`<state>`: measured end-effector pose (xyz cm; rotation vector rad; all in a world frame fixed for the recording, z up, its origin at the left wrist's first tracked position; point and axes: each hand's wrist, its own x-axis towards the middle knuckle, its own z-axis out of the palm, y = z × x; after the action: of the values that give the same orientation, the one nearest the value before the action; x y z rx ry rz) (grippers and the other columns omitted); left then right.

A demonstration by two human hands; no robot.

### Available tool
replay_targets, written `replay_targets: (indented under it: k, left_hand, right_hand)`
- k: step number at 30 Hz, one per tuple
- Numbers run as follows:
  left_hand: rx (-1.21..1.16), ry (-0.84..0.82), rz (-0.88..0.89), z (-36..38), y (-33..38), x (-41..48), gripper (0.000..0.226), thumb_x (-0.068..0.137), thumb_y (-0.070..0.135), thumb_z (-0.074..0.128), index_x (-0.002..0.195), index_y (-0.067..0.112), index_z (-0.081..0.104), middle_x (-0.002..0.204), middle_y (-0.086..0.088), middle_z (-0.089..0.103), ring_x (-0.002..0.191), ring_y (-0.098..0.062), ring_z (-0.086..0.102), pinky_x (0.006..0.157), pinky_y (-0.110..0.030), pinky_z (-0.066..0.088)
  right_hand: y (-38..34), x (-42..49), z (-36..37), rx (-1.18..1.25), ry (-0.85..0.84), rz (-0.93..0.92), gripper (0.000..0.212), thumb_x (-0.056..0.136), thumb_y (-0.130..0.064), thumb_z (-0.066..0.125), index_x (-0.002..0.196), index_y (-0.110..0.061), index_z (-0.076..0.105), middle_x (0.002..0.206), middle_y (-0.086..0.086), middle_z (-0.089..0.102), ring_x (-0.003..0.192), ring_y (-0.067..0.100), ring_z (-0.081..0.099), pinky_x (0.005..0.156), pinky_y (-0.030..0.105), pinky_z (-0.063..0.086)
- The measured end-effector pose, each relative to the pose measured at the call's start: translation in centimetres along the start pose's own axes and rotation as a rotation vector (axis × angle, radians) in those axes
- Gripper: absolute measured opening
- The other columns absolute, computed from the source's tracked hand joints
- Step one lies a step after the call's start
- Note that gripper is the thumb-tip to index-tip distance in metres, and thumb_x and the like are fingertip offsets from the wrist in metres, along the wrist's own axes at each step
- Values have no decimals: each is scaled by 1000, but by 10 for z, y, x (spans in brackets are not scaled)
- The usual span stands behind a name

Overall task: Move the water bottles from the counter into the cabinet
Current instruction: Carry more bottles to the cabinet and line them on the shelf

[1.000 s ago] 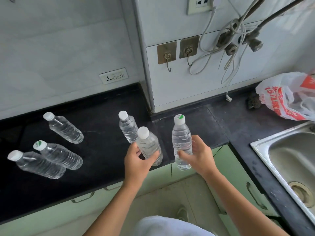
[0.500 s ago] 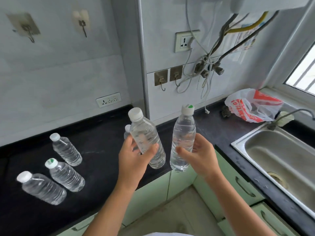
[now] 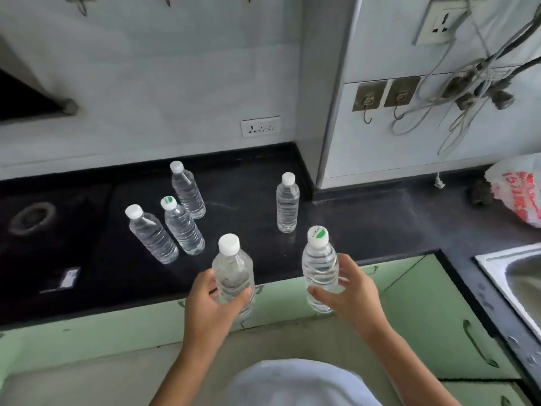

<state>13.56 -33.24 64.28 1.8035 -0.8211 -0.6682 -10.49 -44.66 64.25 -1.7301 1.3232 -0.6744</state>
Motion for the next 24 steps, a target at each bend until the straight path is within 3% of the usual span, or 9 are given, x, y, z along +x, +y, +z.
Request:
replay_targets:
  k: [6,11,15,19,24]
  left_hand:
    - [39,276,-137,0,-10,-27,47,69,19,93,94,46,64,97,19,72,90,-3,69,82,-26,52]
    - [-3,491,-331,17,-20,-67,44,67,15,93,100,26,67,96,7,75,86,-4,72,71,-18,55]
    - [-46,665,-487,21,-33,-124,52,67,22,94,111,26,67,103,6,76,92,-7,73,83,-28,58]
    - [-20,872,-577,10,-30,-193,54,69,30,93,115,29,65,107,11,74,97,-4,71,84,-26,56]
    - [-55,1186,-655,-6,-29,-279,42,70,28,92,102,31,65,102,8,74,95,-6,71,85,-31,57]
  right_hand:
    - [3,34,9,16,-249,-82,49,67,-36,89,106,-45,61,102,-26,72,96,-1,68,89,35,56]
    - [10,56,19,-19,-486,-170,50,67,-42,86,110,-43,59,103,-25,71,98,1,67,89,36,56]
    - [11,50,47,-60,-695,-229,49,67,-37,88,106,-42,58,98,-23,71,91,-2,67,82,35,57]
    - [-11,21,86,-79,-944,-306,48,66,-34,89,101,-45,58,96,-28,69,89,-5,66,84,32,56]
    - [-57,-36,129,-79,-1210,-513,51,67,-33,89,108,-42,60,102,-29,69,96,-7,66,88,27,55]
